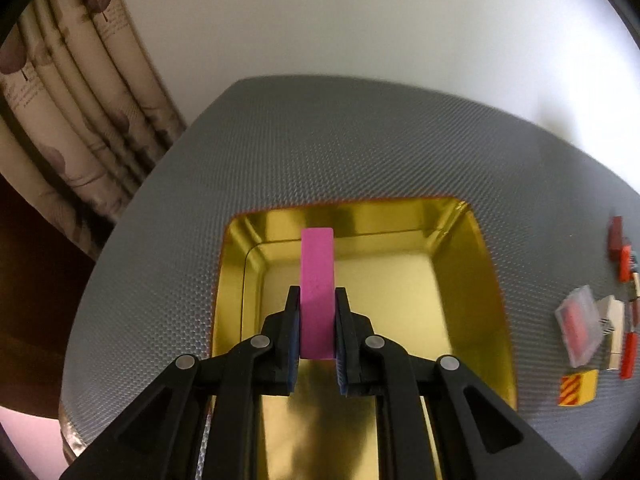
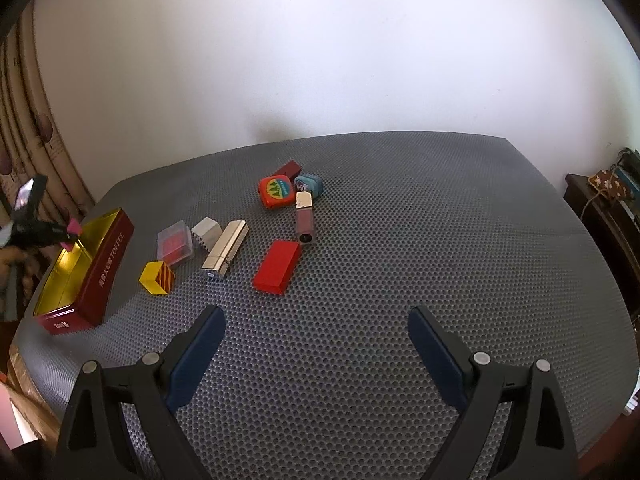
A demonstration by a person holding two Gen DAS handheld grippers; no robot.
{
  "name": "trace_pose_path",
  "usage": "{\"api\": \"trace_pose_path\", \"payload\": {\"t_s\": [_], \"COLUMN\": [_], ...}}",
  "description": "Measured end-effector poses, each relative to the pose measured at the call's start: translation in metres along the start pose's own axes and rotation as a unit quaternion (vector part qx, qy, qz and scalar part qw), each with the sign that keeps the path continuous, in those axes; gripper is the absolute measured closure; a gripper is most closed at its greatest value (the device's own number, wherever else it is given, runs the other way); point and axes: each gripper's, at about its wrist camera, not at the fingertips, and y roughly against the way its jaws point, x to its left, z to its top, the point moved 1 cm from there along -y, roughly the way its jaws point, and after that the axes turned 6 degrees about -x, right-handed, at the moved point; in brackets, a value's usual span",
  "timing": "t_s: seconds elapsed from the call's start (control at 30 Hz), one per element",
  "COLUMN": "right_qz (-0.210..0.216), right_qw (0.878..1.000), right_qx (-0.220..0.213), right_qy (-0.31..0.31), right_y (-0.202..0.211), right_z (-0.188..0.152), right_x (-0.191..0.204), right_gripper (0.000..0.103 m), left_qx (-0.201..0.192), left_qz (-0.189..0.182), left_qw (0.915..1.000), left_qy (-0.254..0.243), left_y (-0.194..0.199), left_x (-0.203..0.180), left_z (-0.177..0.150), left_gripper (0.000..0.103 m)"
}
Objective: Organize rigid objects
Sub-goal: 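Carry the pink eraser with the left gripper over the gold tray and release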
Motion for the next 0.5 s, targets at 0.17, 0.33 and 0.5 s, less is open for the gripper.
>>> {"api": "trace_pose_path", "payload": {"t_s": [0.17,0.33,0.5], "right_qz": [0.001,0.002,0.002], "right_qw": [1.0,1.0,1.0], "right_qx": [0.004,0.008,0.008], "right_qy": [-0.002,0.0,-0.001], "right_y": [-0.001,-0.002,-0.003], "right_z": [0.0,-0.003,-0.003], "right_x": [0.0,0.002,0.001], "right_gripper": [0.008,0.008,0.008], "left_qx": [0.024,0.039,0.044], "left_qz": [0.01,0.023,0.023], "left_qw": [0.9996,0.9989,0.9985], "left_qy": [0.007,0.014,0.023], "left_y": [-0.025,-0.04,-0.049], "left_x": [0.006,0.008,0.003], "left_z": [-0.01,-0.017,-0.016], "left_gripper": [0.091,0.091,0.091]}}
